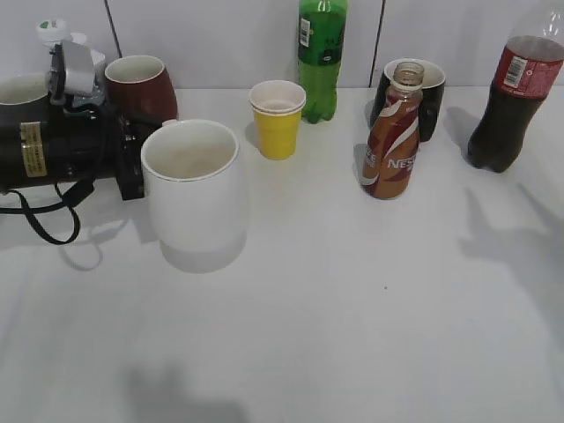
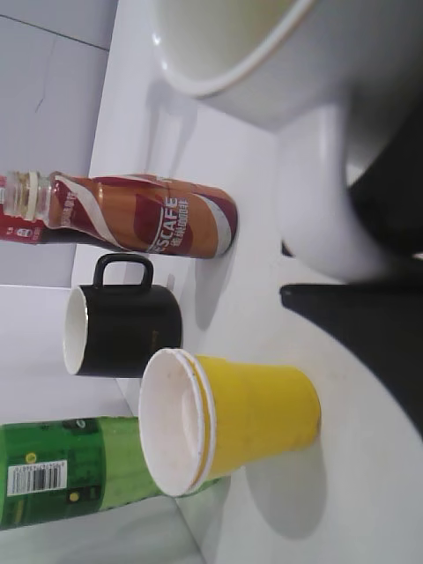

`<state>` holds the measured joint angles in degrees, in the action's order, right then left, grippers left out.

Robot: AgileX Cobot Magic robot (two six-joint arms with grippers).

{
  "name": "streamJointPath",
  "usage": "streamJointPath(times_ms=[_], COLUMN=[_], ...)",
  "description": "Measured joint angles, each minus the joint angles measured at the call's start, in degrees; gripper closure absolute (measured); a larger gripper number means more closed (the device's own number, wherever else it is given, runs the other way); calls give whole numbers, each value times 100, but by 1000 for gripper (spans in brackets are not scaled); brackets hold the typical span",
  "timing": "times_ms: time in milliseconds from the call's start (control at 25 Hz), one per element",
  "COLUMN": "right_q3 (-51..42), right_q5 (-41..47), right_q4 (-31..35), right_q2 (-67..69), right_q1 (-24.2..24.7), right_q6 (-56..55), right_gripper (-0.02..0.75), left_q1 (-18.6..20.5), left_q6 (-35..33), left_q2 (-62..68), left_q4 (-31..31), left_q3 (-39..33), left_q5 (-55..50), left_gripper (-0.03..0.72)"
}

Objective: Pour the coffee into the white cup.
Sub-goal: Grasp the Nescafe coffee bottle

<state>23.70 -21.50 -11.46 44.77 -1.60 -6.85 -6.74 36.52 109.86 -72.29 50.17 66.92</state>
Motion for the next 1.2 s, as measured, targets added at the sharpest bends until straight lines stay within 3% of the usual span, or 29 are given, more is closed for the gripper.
streamJointPath(times_ms=[320,680,920,1200], right_q3=[-617,-454,181,634], right_q5=[-1703,-2693,-2708,-2778], right_q4=[-2664,-3368,-4028,-4116], right_q2=[1441,3148,4016,4901], right_q1=[0,0,0,0], right_q6=[-2264,-2558,-2571,-2558], right_gripper=[167,102,85,84], left_q1=[0,0,0,0], left_q6=[0,0,0,0], left_q2=[0,0,0,0], left_q4=[0,0,-2,-2], left_q3=[0,0,0,0], left_q5=[-2,-2,-2,-2], left_gripper=[634,635,635,635])
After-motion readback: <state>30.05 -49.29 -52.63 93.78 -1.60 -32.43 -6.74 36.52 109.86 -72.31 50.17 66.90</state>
